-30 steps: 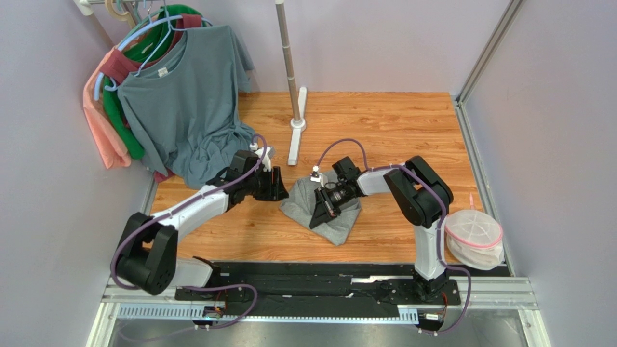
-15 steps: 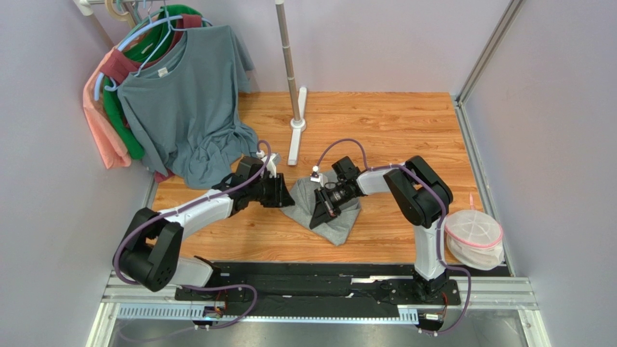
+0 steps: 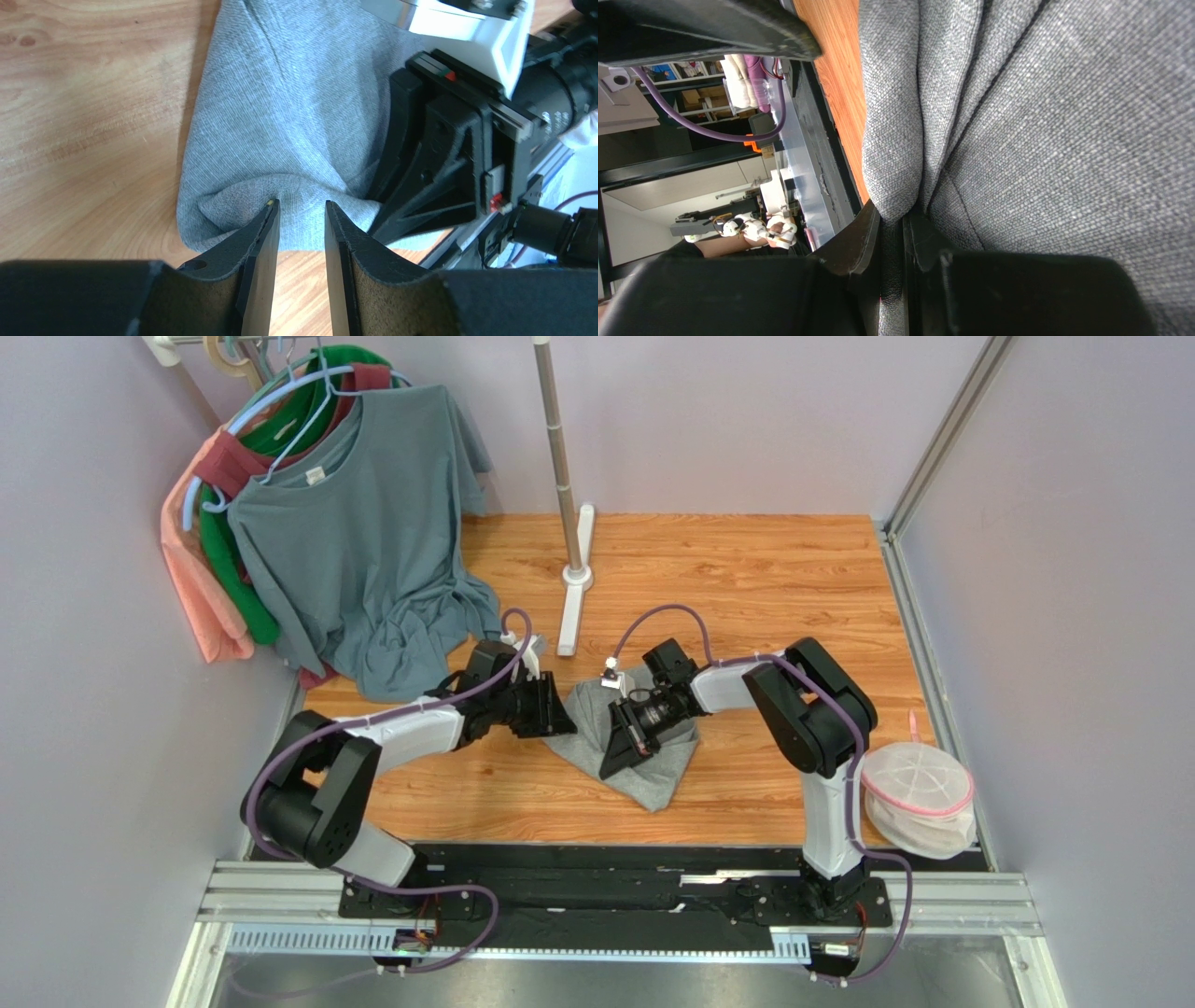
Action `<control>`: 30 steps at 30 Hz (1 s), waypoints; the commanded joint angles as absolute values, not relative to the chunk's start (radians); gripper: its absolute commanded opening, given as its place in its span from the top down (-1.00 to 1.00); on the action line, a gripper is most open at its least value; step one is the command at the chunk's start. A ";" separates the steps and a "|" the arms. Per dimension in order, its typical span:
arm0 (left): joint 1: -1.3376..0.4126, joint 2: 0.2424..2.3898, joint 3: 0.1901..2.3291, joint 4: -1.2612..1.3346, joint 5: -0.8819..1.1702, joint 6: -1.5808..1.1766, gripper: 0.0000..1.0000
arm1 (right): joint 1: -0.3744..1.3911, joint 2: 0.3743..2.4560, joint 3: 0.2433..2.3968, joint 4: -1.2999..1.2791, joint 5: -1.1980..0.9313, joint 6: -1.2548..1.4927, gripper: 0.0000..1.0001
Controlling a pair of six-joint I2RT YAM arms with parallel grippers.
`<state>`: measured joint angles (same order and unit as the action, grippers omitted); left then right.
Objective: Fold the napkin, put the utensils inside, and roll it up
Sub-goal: Roll the napkin with the utensil
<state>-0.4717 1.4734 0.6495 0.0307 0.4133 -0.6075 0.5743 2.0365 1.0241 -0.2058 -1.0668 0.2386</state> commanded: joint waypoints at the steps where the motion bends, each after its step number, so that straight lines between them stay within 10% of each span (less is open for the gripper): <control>1: -0.476 1.532 0.681 0.086 0.396 -0.629 0.23 | 0.571 2.065 0.989 -0.305 -0.819 0.192 0.96; 12: -0.476 1.583 0.654 0.014 0.339 -0.607 0.28 | 0.571 1.827 1.023 -0.396 -0.689 0.232 -0.24; 30: -0.476 1.609 0.666 0.020 0.341 -0.565 0.30 | 0.609 1.364 0.781 -0.430 -0.302 0.253 -0.32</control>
<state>-0.4763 1.5715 0.6647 0.0704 0.3958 -0.6155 0.6014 1.3781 0.8028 -0.4595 -0.3443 0.2478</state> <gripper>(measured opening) 0.346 0.659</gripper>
